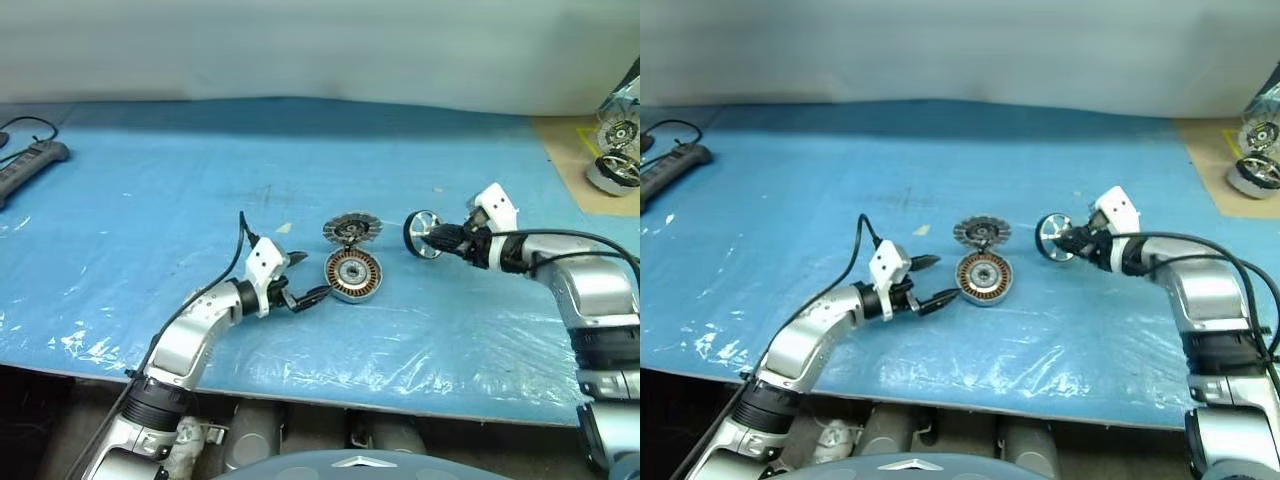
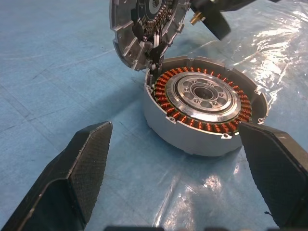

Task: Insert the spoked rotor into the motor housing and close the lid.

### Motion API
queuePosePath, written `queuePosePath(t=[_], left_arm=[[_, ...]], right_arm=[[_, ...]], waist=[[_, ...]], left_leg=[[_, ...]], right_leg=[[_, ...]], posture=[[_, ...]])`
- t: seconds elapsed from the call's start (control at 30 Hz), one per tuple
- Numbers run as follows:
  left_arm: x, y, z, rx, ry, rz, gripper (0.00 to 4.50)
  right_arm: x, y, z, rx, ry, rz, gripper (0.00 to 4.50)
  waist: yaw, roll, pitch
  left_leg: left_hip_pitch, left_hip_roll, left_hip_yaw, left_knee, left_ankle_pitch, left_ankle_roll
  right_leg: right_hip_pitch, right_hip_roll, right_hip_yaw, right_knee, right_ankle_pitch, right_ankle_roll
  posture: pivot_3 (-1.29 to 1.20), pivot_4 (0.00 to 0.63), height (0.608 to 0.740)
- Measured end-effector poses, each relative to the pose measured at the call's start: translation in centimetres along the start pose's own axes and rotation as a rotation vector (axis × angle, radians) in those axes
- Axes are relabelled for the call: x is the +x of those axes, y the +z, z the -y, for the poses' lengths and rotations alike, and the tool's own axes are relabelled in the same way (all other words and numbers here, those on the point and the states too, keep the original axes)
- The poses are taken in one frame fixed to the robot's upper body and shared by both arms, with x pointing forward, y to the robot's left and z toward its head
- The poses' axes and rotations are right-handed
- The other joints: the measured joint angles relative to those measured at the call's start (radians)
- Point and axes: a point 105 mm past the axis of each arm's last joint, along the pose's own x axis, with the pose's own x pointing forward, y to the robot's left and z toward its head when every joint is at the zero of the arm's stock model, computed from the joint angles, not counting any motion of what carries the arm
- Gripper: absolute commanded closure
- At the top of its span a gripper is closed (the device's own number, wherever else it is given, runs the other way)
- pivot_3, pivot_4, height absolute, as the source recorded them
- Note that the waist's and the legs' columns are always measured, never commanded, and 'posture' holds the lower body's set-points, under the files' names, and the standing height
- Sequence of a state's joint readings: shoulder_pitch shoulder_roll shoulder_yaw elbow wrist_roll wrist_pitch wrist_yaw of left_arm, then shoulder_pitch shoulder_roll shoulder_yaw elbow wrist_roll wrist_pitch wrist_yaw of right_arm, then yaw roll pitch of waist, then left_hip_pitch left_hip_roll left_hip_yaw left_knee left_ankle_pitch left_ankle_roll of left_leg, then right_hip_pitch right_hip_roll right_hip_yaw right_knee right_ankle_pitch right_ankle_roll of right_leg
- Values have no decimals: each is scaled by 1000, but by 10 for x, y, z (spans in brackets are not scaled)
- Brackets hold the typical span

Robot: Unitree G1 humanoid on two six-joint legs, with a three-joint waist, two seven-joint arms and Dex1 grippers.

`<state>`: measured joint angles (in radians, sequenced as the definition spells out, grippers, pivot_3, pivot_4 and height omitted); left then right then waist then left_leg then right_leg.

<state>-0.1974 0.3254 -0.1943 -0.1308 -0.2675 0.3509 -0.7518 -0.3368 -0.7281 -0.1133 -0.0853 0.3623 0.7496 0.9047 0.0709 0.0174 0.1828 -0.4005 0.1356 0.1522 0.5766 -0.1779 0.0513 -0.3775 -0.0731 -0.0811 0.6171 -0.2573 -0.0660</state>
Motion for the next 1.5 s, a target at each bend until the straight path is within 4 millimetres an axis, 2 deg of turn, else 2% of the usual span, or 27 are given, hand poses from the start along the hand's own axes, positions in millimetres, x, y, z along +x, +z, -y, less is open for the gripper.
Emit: queuePosePath(t=[0.13,0.27,0.4,0.47,0.57,0.67,0.9,1.23,1.47,1.5], left_arm=[[-4,-1,-2,0,-4,-16,0],[-8,0,-11,6,-19,-25,0],[-12,-5,-14,0,-26,-40,0],[-13,-6,-14,-3,-23,-43,0],[-14,-8,-11,-7,-34,-46,0],[-15,-10,-7,-12,-41,-49,0],[-10,-1,3,11,-63,-30,0],[-7,1,10,2,-54,-29,0],[-9,0,9,-2,-46,-47,0],[-9,0,10,0,-47,-45,0]], right_arm=[[-13,6,-38,92,138,98,3178],[-17,13,-74,91,269,122,3178],[-6,9,-96,86,347,87,3178],[6,8,-103,95,385,80,3178],[23,12,-97,80,365,80,3178],[32,9,-82,66,306,61,3178],[31,5,-81,26,327,22,3178],[39,4,-82,-63,328,-10,3178],[38,-12,-75,-78,311,-76,1015],[38,-12,-75,-66,311,-77,1015]], waist=[[1,0,0],[0,0,0],[0,0,0],[-2,0,0],[-2,0,0],[3,0,0],[-1,0,0],[-3,0,0],[-1,0,0],[-1,0,0]], left_leg=[[1,0,0,0,0,0],[6,0,0,0,-1,-2],[9,-1,0,-4,-2,-5],[8,-1,0,-5,-2,-4],[5,-1,0,-5,-2,-4],[2,-1,0,-6,0,-1],[1,-1,0,-5,0,-1],[9,-1,0,-5,0,-2],[10,-1,0,-5,-2,-4],[10,-1,0,-5,-2,-4]], right_leg=[[1,0,0,-1,0,0],[5,0,0,-1,0,1],[9,0,0,-7,0,2],[8,0,0,-8,1,2],[6,0,0,-9,1,2],[4,0,0,-9,1,2],[3,0,0,-8,1,2],[10,0,0,-8,1,2],[11,0,0,-9,1,2],[11,0,0,-9,1,2]], posture=[[0,150,740],[0,150,740],[0,150,740],[0,150,740],[0,150,740],[0,150,740],[0,150,740],[0,150,740],[0,150,740],[0,150,740]])
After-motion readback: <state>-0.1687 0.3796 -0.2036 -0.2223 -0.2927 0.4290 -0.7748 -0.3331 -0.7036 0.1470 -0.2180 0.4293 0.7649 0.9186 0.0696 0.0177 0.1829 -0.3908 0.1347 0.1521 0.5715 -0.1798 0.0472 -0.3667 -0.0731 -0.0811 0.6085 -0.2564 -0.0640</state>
